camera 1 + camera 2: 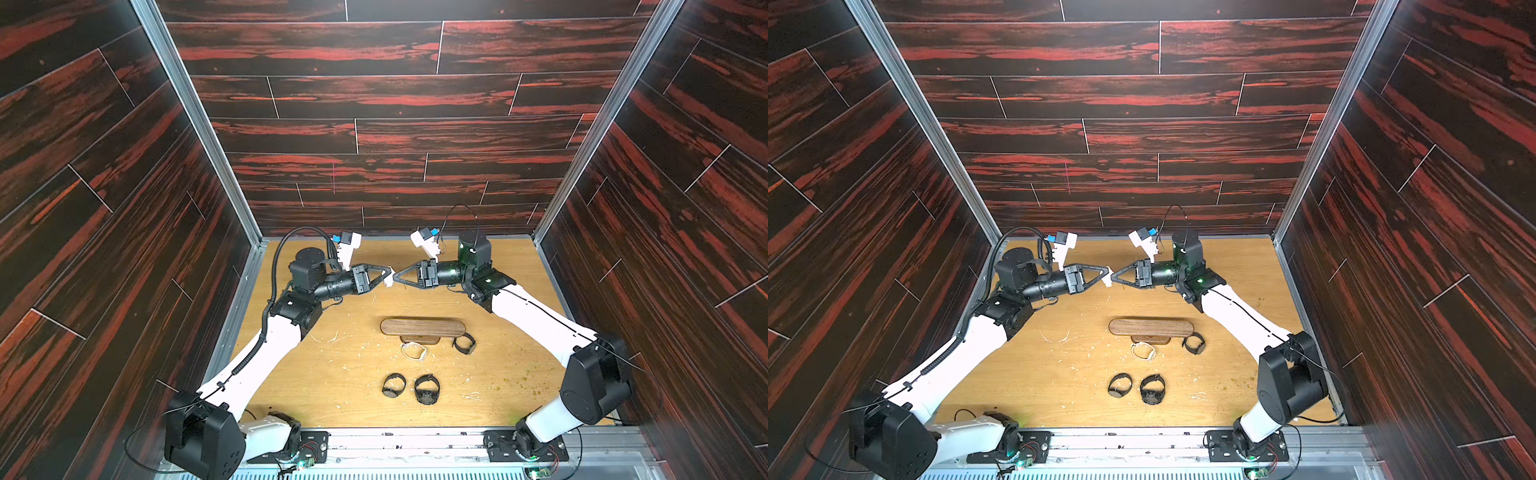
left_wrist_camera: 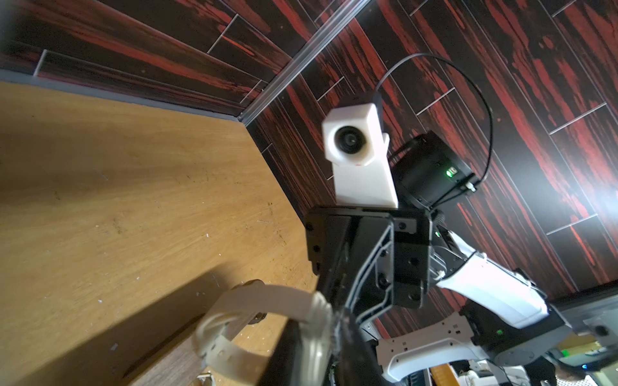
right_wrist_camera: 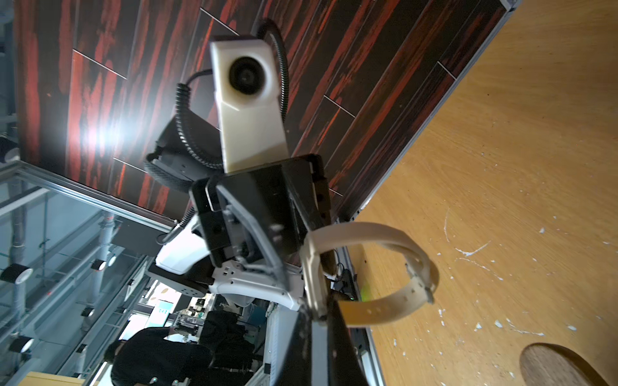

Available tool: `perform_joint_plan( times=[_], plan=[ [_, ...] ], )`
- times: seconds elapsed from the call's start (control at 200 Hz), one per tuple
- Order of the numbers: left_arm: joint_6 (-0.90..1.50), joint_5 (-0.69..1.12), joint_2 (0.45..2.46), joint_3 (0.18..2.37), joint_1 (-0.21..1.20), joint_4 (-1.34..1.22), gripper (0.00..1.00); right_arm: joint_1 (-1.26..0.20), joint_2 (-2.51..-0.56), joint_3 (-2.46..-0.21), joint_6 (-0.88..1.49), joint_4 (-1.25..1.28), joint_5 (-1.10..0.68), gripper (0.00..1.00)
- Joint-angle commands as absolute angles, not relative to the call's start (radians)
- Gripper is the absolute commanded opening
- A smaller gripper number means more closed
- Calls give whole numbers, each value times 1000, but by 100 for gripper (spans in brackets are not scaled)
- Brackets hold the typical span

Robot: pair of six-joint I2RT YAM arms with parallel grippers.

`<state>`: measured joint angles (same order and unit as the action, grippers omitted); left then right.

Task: Place watch on stand
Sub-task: Pick up the watch at the center of the board.

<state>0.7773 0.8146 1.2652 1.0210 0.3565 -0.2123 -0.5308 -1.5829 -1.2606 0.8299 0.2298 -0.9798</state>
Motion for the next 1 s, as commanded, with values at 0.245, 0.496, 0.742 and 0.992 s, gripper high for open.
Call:
perform_joint_plan(
  times=[0.245,0.496,0.742,0.992],
  plan=[
    [792,818,1250,1044,365,-288,0,-535,-1560,-1218,889,292,-969,0],
    [773,806,1241,1009,359,-267,0,-534,-1555,-1232,851,222,-957,22],
    [773,811,1220,916,310,-265,0,-528,-1505,-1238,666,-53,-830,24],
    [766,810,1224,818,285,-275,0,-478,-1473,-1193,569,-282,-655,33]
  ],
)
